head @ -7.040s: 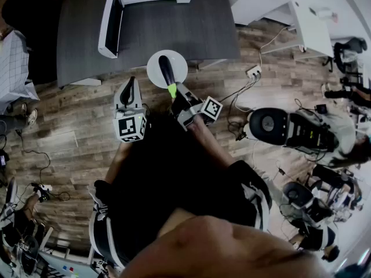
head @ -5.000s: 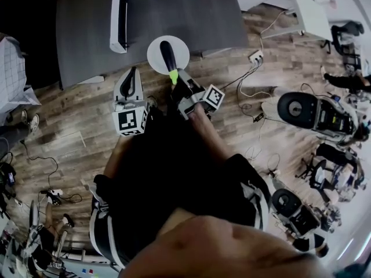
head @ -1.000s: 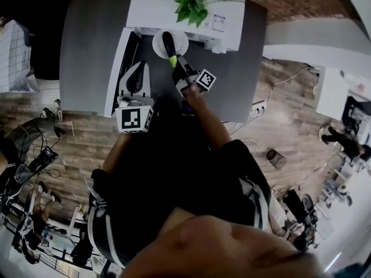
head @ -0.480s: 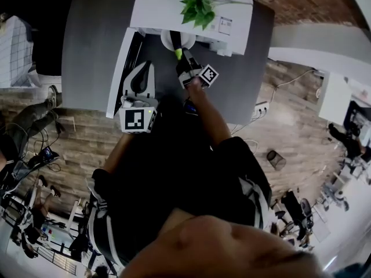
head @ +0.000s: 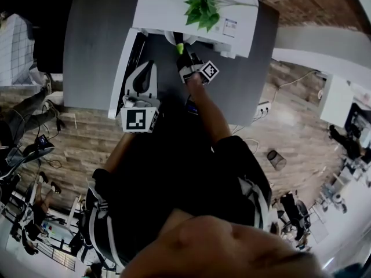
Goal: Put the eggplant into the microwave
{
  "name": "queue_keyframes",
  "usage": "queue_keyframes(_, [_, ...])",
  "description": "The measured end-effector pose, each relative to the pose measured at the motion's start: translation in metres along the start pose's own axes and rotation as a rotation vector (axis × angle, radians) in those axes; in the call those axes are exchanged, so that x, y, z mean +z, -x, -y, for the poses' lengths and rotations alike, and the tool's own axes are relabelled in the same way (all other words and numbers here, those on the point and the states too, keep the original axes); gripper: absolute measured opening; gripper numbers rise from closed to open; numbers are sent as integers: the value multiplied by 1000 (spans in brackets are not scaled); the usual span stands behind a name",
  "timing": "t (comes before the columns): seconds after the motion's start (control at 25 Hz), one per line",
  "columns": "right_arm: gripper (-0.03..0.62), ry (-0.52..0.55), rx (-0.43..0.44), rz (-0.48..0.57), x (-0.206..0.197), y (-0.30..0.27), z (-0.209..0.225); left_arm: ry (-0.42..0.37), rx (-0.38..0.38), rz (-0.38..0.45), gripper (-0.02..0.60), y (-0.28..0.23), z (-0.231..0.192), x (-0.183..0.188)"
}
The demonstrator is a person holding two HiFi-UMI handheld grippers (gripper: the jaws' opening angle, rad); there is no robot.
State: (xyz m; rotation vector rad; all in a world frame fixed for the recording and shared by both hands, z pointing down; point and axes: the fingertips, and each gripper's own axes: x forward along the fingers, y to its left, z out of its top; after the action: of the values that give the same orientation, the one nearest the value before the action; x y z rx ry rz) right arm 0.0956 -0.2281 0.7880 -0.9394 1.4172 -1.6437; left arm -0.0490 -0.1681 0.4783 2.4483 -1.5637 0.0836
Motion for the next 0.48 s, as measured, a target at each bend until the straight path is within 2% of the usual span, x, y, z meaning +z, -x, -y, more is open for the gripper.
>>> queue_keyframes(0.48, [37,-11,-17,57,4,-10,12,3,6,-25,35,-3,-10,-9])
